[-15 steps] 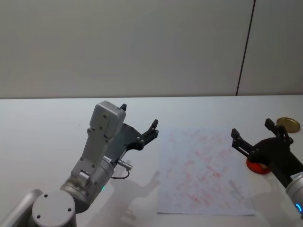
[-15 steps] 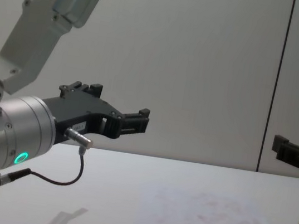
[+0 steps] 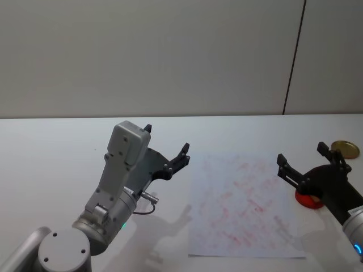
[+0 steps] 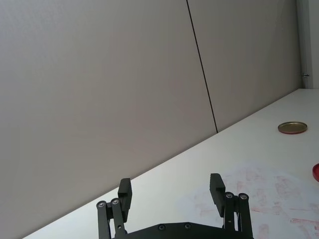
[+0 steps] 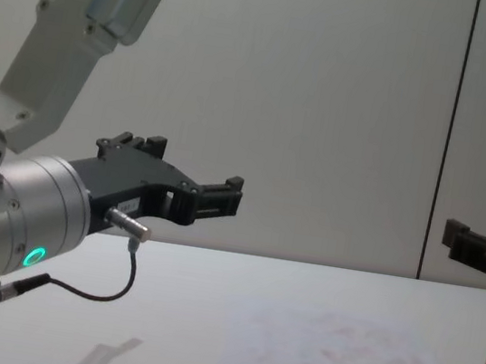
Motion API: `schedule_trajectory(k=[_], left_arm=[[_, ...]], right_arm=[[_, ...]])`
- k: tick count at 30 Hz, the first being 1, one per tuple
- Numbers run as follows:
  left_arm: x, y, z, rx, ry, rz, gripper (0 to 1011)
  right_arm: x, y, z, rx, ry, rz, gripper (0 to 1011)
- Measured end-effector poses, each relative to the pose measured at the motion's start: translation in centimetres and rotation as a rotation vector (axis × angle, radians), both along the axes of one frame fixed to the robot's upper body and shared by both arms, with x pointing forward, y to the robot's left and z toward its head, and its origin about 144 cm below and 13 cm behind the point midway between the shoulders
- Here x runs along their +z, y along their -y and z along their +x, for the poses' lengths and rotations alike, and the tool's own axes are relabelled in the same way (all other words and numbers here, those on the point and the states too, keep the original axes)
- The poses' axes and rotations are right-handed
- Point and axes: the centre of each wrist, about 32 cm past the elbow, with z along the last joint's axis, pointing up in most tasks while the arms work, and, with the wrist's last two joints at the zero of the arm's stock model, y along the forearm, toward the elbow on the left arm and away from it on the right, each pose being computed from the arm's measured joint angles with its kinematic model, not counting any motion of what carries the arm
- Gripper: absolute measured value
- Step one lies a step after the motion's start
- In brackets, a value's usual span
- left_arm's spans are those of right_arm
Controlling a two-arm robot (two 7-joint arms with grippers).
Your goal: Use the one hand to pick up the stamp and affix it onto the A4 paper.
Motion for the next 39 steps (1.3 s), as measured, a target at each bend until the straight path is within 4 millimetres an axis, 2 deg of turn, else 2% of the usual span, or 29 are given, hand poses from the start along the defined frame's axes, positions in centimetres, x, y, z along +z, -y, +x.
schedule_trajectory(k=[15,25,39], left_arm=[[0.0,0.0,0.0,0.000,0.000,0.000,993],[0.0,0.0,0.0,0.000,0.000,0.000,993],[0.0,0.0,0.0,0.000,0.000,0.000,993]], right_arm=[[0.0,0.6,0.4,-0.002,-0.010,0.002,1001],[-0.4,2.5,1.4,-0.002,-0.057,-0.010,1001],[-2.0,5.1,2.5,0.006,-0.146,-0.050,1001]])
